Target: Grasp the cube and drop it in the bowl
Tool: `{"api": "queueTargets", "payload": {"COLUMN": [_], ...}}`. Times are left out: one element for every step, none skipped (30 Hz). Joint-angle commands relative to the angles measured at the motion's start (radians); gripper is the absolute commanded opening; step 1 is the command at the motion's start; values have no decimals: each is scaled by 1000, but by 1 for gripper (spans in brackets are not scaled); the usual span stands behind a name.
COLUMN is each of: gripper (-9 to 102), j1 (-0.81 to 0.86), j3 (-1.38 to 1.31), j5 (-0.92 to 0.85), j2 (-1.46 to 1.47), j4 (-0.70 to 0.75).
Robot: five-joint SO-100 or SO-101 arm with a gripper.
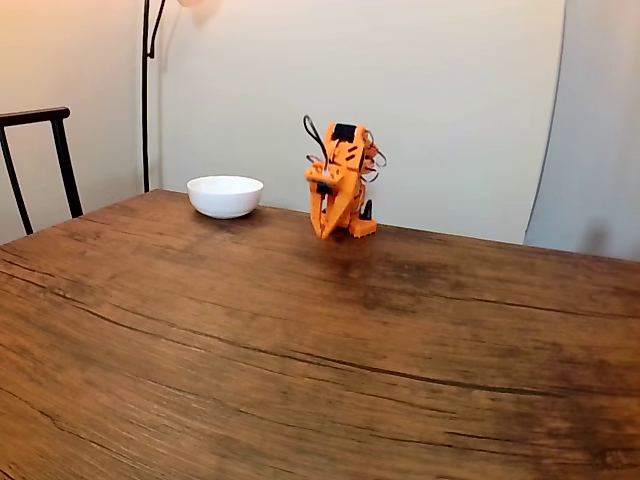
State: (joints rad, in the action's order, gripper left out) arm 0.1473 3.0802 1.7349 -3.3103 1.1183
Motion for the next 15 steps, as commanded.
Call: {"api": "queueTargets", "payload": {"gripper": [-1,-1,-1,-1,-1,-1,-1,-1,0,0,0,0,0,0,0], "j1": [-12,-12,-12,-12,-14,-14,-14,-14,-12,-6,-3,-3,-3,-3,-3], "j3": [9,15,21,31,31,31,31,31,31,31,32,32,32,32,32], "j5": [-5,-5,-5,-5,-5,0,3,3,5,5,5,5,5,5,5], "j2": [-8,-8,-8,-8,-6,-5,-5,-5,-5,2,9,9,9,9,9], "j4": [-35,-40,-40,-41,-31,-31,-31,-31,-31,-31,-29,-29,-29,-29,-29]}}
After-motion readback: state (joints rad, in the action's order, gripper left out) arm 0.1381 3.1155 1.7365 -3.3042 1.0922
